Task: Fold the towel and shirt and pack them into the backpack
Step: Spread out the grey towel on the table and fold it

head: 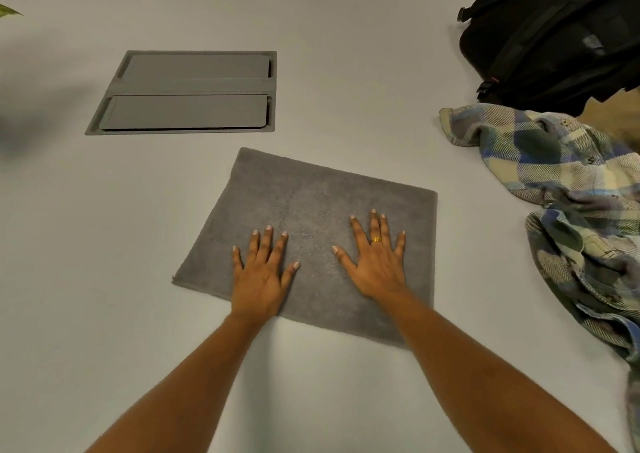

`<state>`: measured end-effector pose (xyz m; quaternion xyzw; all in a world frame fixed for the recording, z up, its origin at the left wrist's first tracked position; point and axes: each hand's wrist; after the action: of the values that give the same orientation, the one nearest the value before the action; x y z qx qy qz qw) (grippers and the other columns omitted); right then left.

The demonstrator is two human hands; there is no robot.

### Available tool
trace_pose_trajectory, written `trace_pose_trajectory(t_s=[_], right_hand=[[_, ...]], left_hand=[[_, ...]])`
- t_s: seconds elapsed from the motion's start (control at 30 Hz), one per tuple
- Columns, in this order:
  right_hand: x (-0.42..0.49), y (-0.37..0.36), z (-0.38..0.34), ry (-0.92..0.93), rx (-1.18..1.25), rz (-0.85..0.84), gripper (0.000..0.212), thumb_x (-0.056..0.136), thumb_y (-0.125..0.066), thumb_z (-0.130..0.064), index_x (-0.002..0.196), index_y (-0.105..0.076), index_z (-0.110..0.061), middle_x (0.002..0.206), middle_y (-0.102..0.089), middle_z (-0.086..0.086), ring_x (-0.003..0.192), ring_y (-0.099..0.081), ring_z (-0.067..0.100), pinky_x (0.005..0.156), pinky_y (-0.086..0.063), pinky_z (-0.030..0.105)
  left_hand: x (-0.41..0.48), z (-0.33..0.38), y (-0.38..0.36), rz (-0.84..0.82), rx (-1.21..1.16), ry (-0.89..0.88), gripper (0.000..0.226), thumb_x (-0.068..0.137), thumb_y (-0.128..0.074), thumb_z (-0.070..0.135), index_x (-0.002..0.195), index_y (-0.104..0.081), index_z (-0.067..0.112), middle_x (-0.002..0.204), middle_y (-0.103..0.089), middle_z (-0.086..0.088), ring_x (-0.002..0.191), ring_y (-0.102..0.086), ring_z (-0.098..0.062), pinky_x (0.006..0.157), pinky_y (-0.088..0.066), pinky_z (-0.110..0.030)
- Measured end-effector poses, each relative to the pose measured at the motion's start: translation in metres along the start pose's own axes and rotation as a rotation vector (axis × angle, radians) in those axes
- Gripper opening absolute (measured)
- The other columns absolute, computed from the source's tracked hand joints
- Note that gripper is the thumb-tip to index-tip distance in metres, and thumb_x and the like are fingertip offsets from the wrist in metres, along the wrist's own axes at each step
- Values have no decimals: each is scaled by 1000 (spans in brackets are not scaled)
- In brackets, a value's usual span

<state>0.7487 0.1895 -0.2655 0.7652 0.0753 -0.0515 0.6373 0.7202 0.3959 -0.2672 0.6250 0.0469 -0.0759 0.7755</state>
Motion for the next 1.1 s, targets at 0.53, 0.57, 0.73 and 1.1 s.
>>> trace_pose_trajectory(t_s=[0.53, 0.57, 0.73, 1.1], right_hand=[[-21, 2, -51, 65, 256, 98, 75, 84, 8, -46, 148, -22, -19, 158, -11, -1, 145, 1, 14, 114, 7, 38], [-24, -2, -58, 89, 246, 86, 78, 82, 11, -44, 148, -21, -19, 158, -10, -2, 145, 2, 13, 114, 8, 37], [-24, -11, -36, 85, 130, 91, 73, 84, 7, -50, 150, -11, -24, 158, -6, -4, 145, 3, 12, 112, 12, 32], [-33, 11, 69, -181, 22, 125, 79, 81, 1, -62, 149, -17, -25, 157, -12, 0, 145, -7, 19, 115, 2, 46]], left_hand=[[5, 47, -7, 107, -102, -59, 76, 82, 6, 52, 149, -13, 22, 158, -3, 0, 145, 6, -18, 112, 9, -39], [6, 46, -9, 98, -69, -64, 76, 82, 8, 51, 149, -11, 23, 158, -2, 0, 145, 6, -18, 112, 10, -38], [5, 26, -8, 88, -48, -45, 72, 84, 4, 58, 149, -11, 30, 158, -6, 2, 145, 1, -17, 113, 8, -37], [-10, -46, 5, 99, -13, 188, 87, 76, 3, 71, 150, -5, 26, 158, 0, -1, 145, 4, -19, 114, 9, -42]])
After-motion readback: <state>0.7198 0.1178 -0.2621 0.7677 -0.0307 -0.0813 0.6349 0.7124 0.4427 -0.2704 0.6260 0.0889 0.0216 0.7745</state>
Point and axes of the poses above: each hand's wrist, its own x-axis towards the middle knuckle, its own y-axis out of the back of the hand, z = x × y
